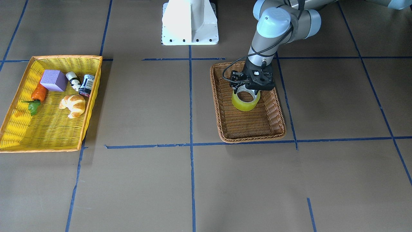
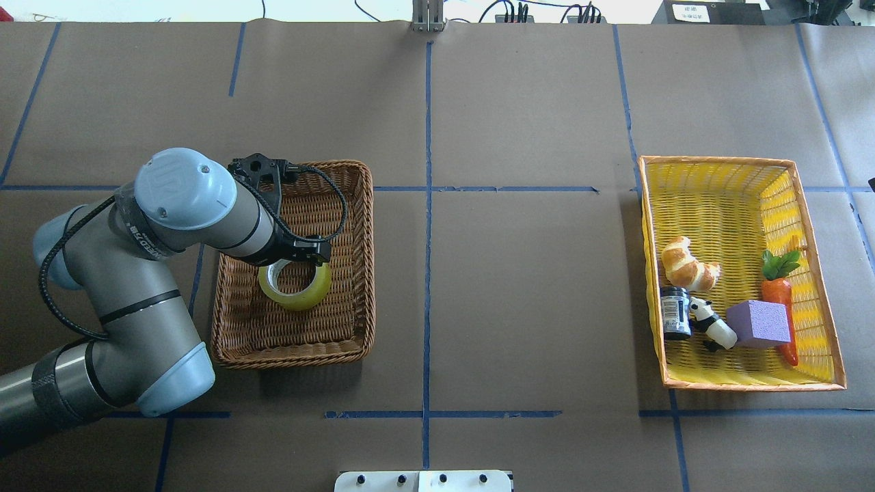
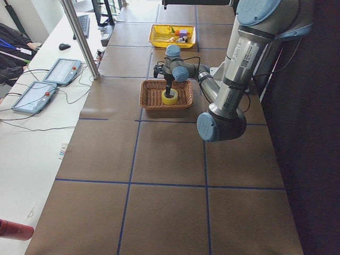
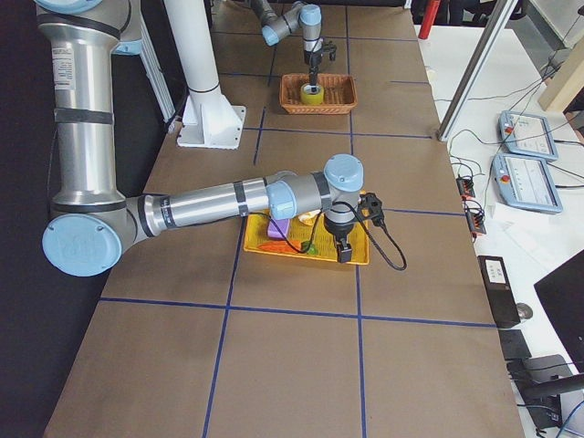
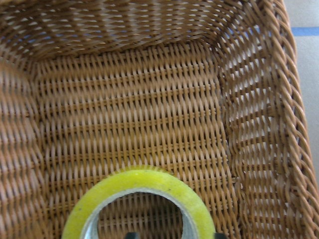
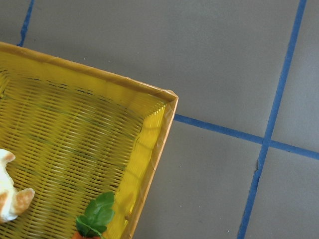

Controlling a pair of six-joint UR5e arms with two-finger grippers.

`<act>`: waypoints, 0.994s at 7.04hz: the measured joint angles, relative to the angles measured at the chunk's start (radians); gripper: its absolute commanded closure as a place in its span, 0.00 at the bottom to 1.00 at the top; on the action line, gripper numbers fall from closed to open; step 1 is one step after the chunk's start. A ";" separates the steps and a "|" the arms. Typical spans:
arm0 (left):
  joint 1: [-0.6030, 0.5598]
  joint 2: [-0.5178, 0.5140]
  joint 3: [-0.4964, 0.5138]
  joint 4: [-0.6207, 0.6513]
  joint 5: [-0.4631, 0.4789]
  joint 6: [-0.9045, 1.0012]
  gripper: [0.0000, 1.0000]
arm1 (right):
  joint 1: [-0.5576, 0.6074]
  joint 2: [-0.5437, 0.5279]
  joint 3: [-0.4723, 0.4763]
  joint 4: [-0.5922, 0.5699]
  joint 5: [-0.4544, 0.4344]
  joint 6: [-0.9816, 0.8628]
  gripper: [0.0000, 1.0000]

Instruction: Move tape to another basket

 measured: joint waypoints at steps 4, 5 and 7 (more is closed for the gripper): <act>-0.233 0.140 -0.058 0.003 -0.215 0.251 0.00 | 0.098 -0.043 -0.079 0.001 0.045 -0.136 0.00; -0.318 0.209 -0.064 -0.002 -0.285 0.345 0.00 | 0.147 -0.045 -0.130 0.000 0.067 -0.189 0.00; -0.501 0.333 -0.058 0.003 -0.423 0.550 0.00 | 0.216 -0.048 -0.169 -0.003 0.099 -0.221 0.00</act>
